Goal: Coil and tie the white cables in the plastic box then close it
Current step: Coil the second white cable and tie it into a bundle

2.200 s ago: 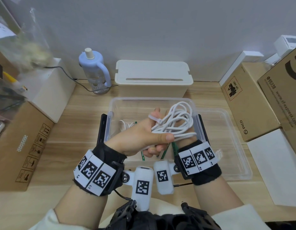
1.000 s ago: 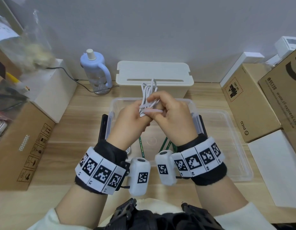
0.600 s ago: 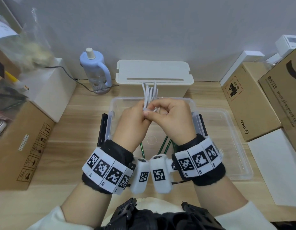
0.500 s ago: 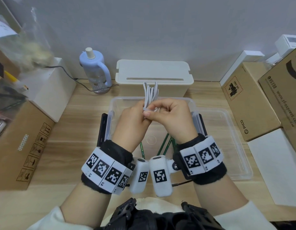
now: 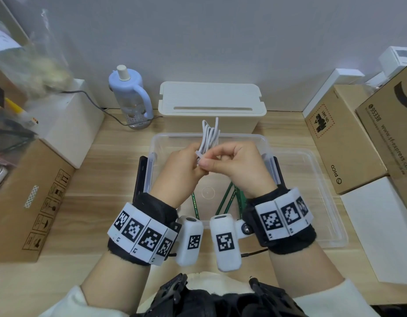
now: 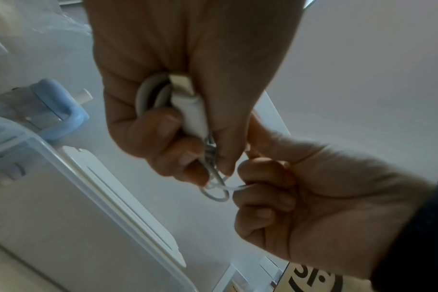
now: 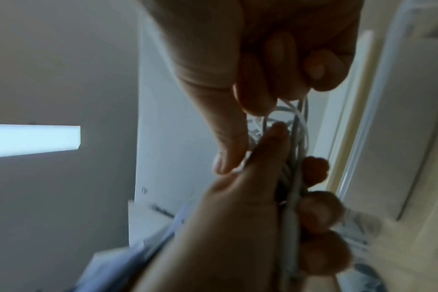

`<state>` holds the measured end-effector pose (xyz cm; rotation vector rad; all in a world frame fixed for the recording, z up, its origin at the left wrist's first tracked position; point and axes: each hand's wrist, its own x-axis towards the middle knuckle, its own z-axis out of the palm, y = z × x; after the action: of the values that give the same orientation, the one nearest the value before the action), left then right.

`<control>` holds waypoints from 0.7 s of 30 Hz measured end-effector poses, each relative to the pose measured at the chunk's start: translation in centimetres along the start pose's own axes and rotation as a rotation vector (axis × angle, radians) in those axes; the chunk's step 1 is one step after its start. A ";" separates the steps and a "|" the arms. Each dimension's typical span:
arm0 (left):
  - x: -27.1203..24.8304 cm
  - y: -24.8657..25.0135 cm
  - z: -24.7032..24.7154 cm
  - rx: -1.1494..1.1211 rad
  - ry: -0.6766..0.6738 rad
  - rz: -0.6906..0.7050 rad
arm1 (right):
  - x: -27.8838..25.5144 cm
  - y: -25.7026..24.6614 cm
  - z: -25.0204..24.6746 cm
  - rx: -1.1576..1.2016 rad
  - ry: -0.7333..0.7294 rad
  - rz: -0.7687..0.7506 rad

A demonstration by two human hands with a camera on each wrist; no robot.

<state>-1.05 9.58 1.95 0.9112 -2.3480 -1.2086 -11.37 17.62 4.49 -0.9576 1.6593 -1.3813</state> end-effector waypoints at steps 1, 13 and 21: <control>0.1 0.0 0.0 -0.012 0.013 -0.016 | 0.0 0.1 0.2 -0.041 0.004 -0.010; -0.3 0.5 0.5 -0.637 0.015 -0.279 | 1.0 1.8 0.4 -0.055 0.070 -0.002; -0.2 1.0 -0.8 -0.963 -0.166 -0.281 | 0.8 1.8 0.3 -0.059 0.044 -0.134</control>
<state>-0.81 9.67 3.22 0.7884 -1.4078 -2.2730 -11.58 16.98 2.61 -1.0970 1.7025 -1.4578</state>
